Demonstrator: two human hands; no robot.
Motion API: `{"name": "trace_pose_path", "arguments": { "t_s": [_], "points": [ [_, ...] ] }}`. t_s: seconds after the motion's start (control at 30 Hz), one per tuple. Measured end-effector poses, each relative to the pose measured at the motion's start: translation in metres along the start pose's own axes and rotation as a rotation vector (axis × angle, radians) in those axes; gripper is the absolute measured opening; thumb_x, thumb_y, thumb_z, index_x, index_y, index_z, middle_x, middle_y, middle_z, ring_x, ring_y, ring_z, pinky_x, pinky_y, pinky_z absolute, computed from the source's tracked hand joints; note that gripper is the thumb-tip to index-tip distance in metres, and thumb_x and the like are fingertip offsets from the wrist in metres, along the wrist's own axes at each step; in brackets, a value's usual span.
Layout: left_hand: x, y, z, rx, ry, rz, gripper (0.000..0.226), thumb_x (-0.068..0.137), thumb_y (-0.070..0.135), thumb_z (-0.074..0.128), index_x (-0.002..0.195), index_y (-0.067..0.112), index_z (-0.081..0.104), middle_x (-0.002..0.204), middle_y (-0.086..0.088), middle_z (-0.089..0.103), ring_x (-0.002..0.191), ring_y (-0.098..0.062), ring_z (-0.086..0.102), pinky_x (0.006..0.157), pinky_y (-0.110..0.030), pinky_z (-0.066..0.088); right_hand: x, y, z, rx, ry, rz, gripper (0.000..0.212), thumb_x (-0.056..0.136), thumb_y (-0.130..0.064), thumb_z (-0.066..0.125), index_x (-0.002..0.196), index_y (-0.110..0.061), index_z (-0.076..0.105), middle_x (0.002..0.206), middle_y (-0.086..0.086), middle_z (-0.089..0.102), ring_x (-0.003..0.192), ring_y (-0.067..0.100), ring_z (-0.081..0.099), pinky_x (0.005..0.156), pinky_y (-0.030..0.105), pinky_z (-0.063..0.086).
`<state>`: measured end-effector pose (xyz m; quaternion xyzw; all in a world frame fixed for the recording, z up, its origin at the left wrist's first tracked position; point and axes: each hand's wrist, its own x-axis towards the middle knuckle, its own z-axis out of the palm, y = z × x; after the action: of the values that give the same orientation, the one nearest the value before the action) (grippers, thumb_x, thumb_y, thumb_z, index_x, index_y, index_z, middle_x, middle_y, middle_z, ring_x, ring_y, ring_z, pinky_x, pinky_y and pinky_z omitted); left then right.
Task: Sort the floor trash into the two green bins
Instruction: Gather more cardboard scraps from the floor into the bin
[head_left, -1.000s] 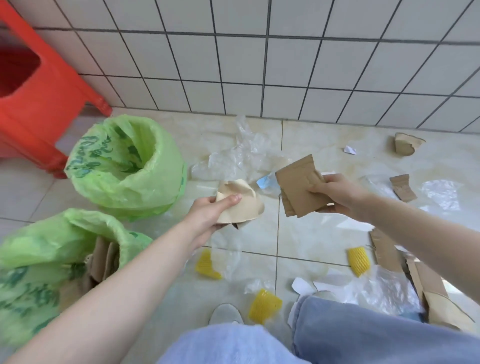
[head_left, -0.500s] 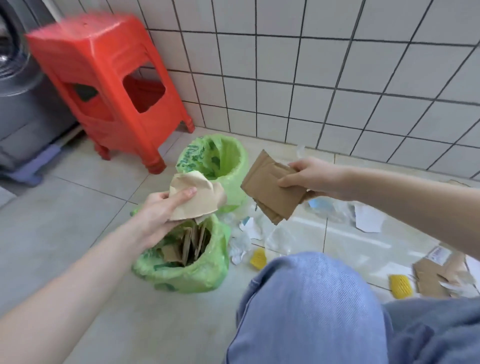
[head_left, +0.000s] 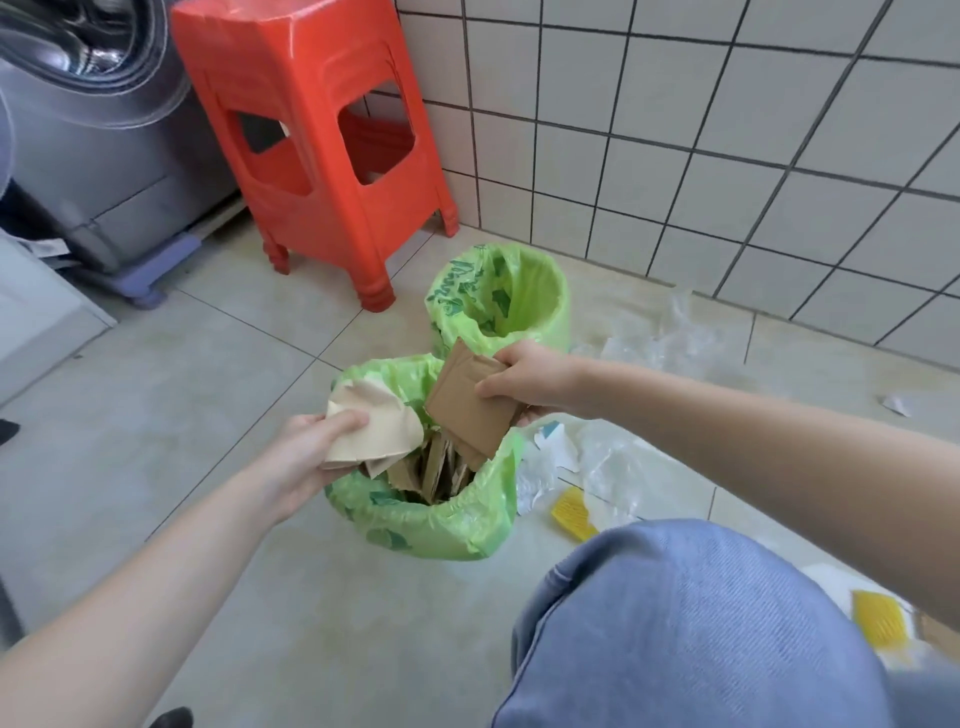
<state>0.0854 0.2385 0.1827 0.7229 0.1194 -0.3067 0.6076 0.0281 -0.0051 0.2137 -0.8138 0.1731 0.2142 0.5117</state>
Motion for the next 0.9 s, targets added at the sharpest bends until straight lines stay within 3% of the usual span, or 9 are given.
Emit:
{"name": "trace_pose_path", "arguments": {
  "t_s": [0.17,0.27,0.3,0.37,0.43,0.6,0.73,0.83,0.9],
  "points": [
    [0.023,-0.007,0.01,0.219,0.087,0.029,0.018,0.089,0.014,0.059,0.1,0.0,0.061,0.087,-0.012,0.063,0.08,-0.023,0.061,0.076,-0.036,0.052,0.036,0.009,0.022,-0.048,-0.043,0.057,0.03,0.09,-0.019,0.055,0.111,0.002,0.056,0.08,0.008,0.056,0.052,0.015,0.05,0.046,0.023,0.046],
    [0.033,-0.006,0.022,0.63,0.162,0.136,0.016,0.083,0.022,0.062,0.083,0.006,0.063,0.075,-0.007,0.06,0.068,-0.021,0.055,0.055,-0.028,0.042,0.055,0.011,0.033,-0.048,-0.057,0.07,0.026,0.092,-0.016,0.052,0.107,0.005,0.056,0.078,0.012,0.058,0.047,0.015,0.053,0.043,0.023,0.044],
    [0.036,-0.005,0.026,0.728,0.182,0.156,0.018,0.081,0.023,0.063,0.08,0.006,0.063,0.073,-0.006,0.059,0.064,-0.02,0.053,0.051,-0.026,0.037,0.06,0.011,0.036,-0.021,-0.071,0.073,0.023,0.092,-0.016,0.051,0.103,0.004,0.055,0.077,0.013,0.059,0.049,0.016,0.057,0.046,0.024,0.048],
    [0.044,-0.005,0.032,0.852,0.205,0.177,0.022,0.078,0.025,0.065,0.075,0.003,0.062,0.07,-0.007,0.057,0.06,-0.021,0.052,0.047,-0.025,0.035,0.066,0.015,0.041,0.032,-0.101,0.076,0.019,0.094,-0.016,0.053,0.103,0.001,0.054,0.085,0.019,0.064,0.069,0.027,0.069,0.066,0.034,0.059],
    [0.053,-0.006,0.038,0.964,0.222,0.205,0.026,0.076,0.026,0.067,0.073,0.001,0.063,0.069,-0.01,0.057,0.063,-0.026,0.053,0.047,-0.026,0.035,0.07,0.02,0.045,0.043,-0.097,0.078,0.029,0.093,-0.013,0.055,0.116,0.004,0.052,0.1,0.026,0.067,0.086,0.032,0.071,0.082,0.042,0.058],
    [0.07,-0.013,0.044,1.138,0.203,0.204,0.025,0.078,0.028,0.067,0.075,0.004,0.062,0.079,-0.01,0.058,0.069,-0.026,0.052,0.047,-0.027,0.032,0.08,0.033,0.052,0.029,-0.081,0.084,0.038,0.091,-0.001,0.053,0.127,0.011,0.047,0.102,0.029,0.068,0.089,0.033,0.071,0.086,0.044,0.056],
    [0.076,-0.024,0.052,1.247,0.163,0.232,0.022,0.083,0.027,0.062,0.075,0.009,0.054,0.102,-0.012,0.05,0.067,-0.019,0.05,0.052,-0.027,0.033,0.084,0.037,0.054,0.007,-0.084,0.06,0.029,0.091,-0.004,0.054,0.116,0.009,0.058,0.101,0.027,0.069,0.088,0.031,0.071,0.081,0.039,0.058],
    [0.082,-0.035,0.058,1.315,0.119,0.243,0.023,0.089,0.028,0.06,0.092,0.005,0.059,0.112,-0.011,0.045,0.079,-0.022,0.055,0.074,-0.036,0.049,0.086,0.038,0.056,-0.051,-0.103,0.05,0.027,0.091,-0.005,0.053,0.114,0.008,0.06,0.101,0.025,0.069,0.088,0.031,0.071,0.078,0.038,0.06],
    [0.087,-0.042,0.062,1.336,0.098,0.232,0.026,0.091,0.026,0.057,0.106,0.004,0.057,0.118,-0.012,0.043,0.088,-0.026,0.057,0.086,-0.04,0.05,0.083,0.038,0.055,-0.097,-0.123,0.043,0.027,0.091,-0.007,0.053,0.113,0.007,0.061,0.104,0.024,0.068,0.089,0.031,0.071,0.076,0.036,0.06]
  ]
}}
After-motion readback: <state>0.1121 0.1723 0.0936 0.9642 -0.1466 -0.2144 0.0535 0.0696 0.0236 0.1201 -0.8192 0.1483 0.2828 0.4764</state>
